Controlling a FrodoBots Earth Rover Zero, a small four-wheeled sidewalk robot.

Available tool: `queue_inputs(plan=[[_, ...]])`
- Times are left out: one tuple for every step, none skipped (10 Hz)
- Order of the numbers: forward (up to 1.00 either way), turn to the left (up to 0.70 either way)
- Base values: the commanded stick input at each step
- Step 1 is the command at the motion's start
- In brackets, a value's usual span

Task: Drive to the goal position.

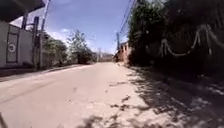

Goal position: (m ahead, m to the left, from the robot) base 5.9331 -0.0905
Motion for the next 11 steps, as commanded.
queue_inputs(plan=[[0.7, 0.0], [0.7, 0.0], [0.7, 0.0], [0.7, 0.0], [0.7, 0.0], [0.7, 0.0], [0.7, 0.0], [0.7, 0.0], [0.7, 0.0], [0.7, 0.0], [0.7, 0.0]])
